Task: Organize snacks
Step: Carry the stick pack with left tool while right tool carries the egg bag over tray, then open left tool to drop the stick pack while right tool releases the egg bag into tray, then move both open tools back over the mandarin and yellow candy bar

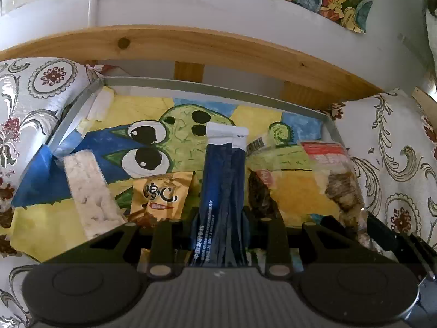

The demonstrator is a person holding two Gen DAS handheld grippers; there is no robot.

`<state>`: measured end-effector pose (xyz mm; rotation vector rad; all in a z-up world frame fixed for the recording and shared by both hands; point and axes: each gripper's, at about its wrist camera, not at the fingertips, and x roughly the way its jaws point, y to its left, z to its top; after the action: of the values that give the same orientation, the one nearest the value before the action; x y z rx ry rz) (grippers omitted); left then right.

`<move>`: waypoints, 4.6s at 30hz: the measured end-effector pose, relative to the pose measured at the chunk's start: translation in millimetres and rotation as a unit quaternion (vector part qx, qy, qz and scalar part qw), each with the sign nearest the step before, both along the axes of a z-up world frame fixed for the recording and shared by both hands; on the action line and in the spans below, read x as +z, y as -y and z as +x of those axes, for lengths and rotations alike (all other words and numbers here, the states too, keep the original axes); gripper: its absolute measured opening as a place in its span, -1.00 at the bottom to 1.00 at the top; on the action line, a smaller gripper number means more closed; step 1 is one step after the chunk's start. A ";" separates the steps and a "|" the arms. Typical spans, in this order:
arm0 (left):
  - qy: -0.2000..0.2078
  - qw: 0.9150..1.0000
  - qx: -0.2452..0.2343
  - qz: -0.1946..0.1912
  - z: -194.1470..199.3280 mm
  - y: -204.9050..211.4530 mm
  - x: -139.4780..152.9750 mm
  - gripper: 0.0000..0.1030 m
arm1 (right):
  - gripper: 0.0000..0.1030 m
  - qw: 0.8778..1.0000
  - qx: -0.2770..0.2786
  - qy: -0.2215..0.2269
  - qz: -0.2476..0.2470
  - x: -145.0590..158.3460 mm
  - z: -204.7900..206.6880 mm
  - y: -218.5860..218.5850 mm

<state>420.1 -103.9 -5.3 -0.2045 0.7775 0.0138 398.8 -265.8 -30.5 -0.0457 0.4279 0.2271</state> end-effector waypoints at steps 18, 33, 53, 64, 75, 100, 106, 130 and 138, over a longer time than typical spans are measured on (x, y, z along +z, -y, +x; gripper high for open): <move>0.020 1.000 -0.002 -0.013 -3.7 -9.6 7.1 -0.15 | 0.21 1.000 -0.006 0.003 -0.001 -0.9 2.2 -3.6; 0.081 0.995 0.046 0.019 -47.2 -26.5 45.8 0.97 | 0.97 0.997 -0.053 0.060 0.001 30.8 -26.7 8.0; 0.141 0.985 0.091 0.048 -177.8 -43.5 78.7 0.99 | 0.99 0.989 -0.075 0.124 0.035 71.8 -139.4 21.9; 0.158 0.981 0.085 0.069 -236.9 -50.0 71.9 0.99 | 0.99 0.991 -0.036 0.125 0.041 64.2 -194.9 9.5; 0.123 0.984 0.103 0.082 -279.9 -73.1 44.4 0.99 | 0.99 0.993 0.028 0.110 0.037 50.2 -250.7 -15.2; 0.021 0.990 0.087 0.112 -327.0 -112.1 -23.8 0.99 | 0.99 0.990 0.125 -0.065 -0.016 -0.5 -278.3 -61.8; -0.002 0.990 0.082 0.114 -325.5 -114.4 -35.3 0.99 | 0.99 0.986 0.135 -0.085 -0.044 -9.0 -275.3 -71.7; -0.025 0.987 0.039 0.155 -287.3 -113.4 -49.2 0.99 | 0.99 0.959 0.219 -0.130 -0.125 -37.6 -229.8 -101.0; -0.029 0.987 0.035 0.151 -273.8 -114.5 -52.4 0.99 | 0.98 0.932 0.307 -0.091 -0.172 -52.3 -215.0 -111.9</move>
<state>146.4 10.6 -57.7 0.0574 0.8153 0.2031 183.8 -153.9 -82.8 -0.5120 0.6285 0.7775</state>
